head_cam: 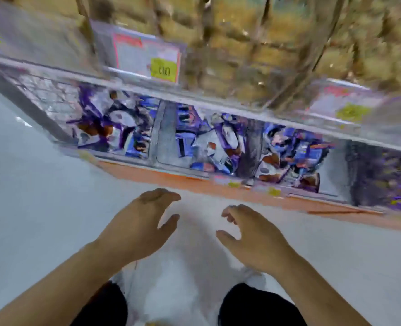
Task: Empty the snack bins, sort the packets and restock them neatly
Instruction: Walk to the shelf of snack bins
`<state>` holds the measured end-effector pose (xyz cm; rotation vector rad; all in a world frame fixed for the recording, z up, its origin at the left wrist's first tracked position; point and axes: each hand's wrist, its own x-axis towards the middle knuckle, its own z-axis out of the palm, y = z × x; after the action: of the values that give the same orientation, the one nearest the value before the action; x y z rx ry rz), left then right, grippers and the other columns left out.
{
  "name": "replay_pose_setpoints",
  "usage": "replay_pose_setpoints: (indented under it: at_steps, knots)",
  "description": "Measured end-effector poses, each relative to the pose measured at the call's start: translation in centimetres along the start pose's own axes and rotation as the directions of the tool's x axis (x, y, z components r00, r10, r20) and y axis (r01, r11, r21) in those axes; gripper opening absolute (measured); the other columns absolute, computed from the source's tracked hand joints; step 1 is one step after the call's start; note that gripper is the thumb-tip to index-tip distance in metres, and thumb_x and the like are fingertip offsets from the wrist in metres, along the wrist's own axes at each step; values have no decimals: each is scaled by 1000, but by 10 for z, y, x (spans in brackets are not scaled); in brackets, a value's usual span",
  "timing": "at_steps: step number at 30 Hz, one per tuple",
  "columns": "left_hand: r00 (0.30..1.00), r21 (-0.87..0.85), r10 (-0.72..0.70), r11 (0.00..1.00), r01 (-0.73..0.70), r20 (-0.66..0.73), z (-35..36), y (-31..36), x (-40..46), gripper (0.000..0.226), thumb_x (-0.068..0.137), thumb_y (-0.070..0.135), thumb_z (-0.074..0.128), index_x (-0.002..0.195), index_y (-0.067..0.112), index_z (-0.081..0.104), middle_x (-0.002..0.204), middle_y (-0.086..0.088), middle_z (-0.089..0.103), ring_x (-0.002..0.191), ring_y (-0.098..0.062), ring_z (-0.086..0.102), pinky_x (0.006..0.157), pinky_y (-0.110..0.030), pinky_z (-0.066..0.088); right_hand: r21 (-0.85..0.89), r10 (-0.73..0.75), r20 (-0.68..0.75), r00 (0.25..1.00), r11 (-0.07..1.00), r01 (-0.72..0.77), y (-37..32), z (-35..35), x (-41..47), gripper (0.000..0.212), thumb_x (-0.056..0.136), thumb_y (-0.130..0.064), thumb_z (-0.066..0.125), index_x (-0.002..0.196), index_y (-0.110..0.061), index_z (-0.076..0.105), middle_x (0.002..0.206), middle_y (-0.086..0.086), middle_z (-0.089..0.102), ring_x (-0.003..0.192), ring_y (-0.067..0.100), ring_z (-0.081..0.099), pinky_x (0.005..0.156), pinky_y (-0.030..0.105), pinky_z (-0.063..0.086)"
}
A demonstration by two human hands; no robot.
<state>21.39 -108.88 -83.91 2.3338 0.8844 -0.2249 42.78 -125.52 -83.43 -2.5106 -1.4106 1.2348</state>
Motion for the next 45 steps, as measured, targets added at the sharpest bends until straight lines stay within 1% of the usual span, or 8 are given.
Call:
replay_pose_setpoints:
  at_steps: [6, 16, 20, 30, 35, 37, 42, 45]
  knots:
    - [996, 98, 85, 992, -81, -34, 84, -55, 36, 60, 92, 70, 40, 145, 43, 48, 145, 18, 54, 127, -11, 58, 101, -30, 52, -101, -73, -97, 993, 993, 63, 37, 63, 62, 52, 91, -67, 55, 136, -42, 49, 132, -25, 50, 126, 3, 50, 100, 30, 45]
    - [963, 205, 232, 958, -202, -135, 73, -31, 29, 71, 80, 77, 28, 142, 46, 44, 140, 21, 51, 128, -9, 54, 107, -39, 48, -176, -91, -304, 948, 984, 38, 39, 60, 25, 55, 88, -70, 57, 133, -38, 53, 134, -18, 55, 124, 9, 54, 105, 37, 48]
    - [950, 143, 211, 973, -181, -231, 86, -7, 6, 68, 80, 72, 34, 138, 41, 52, 139, 12, 58, 127, -16, 58, 107, -38, 48, -22, -47, -424, 905, 999, 41, 40, 73, -4, 69, 70, -78, 48, 122, -35, 60, 125, -11, 62, 115, 13, 60, 100, 40, 52]
    - [977, 18, 59, 998, -56, -207, 147, -15, -32, 71, 91, 58, 60, 152, 28, 42, 151, 3, 48, 134, -20, 52, 109, -32, 44, 313, 47, -388, 920, 946, 84, 49, 132, -19, 60, 93, -51, 70, 144, -26, 47, 143, -5, 51, 119, 18, 57, 91, 33, 48]
    - [974, -484, -138, 874, 35, -177, 144, -20, 9, 83, 90, 29, 79, 155, 13, 30, 139, -6, 53, 117, -18, 58, 82, -27, 50, 908, 269, -206, 941, 412, 81, 51, 124, 31, 68, 91, -27, 81, 146, -14, 43, 128, 7, 64, 112, 25, 67, 86, 40, 59]
    - [964, -632, -220, 771, 78, -150, 141, -24, 36, 86, 89, 22, 81, 155, 12, 27, 141, -8, 52, 111, -20, 59, 75, -26, 51, 962, 315, -178, 932, 253, 98, 56, 121, 55, 65, 90, -19, 82, 142, -13, 43, 122, 9, 66, 107, 25, 68, 86, 41, 60]
    - [954, -897, -298, 431, 97, -40, 152, -36, 98, 101, 83, 19, 86, 159, 20, 20, 148, 0, 49, 124, -21, 57, 105, -46, 52, 975, 369, -195, 909, -29, 221, 63, 123, 118, 72, 89, 1, 77, 141, -26, 35, 129, 7, 63, 104, 21, 67, 98, 43, 53]
    - [949, -974, -316, 217, 57, -15, 160, -39, 124, 67, 82, 4, 84, 131, 25, 43, 138, 1, 53, 116, -17, 61, 100, -44, 53, 912, 359, -196, 912, -275, 304, 71, 126, 149, 74, 87, 12, 72, 141, -26, 38, 130, 7, 63, 110, 25, 69, 108, 51, 50]
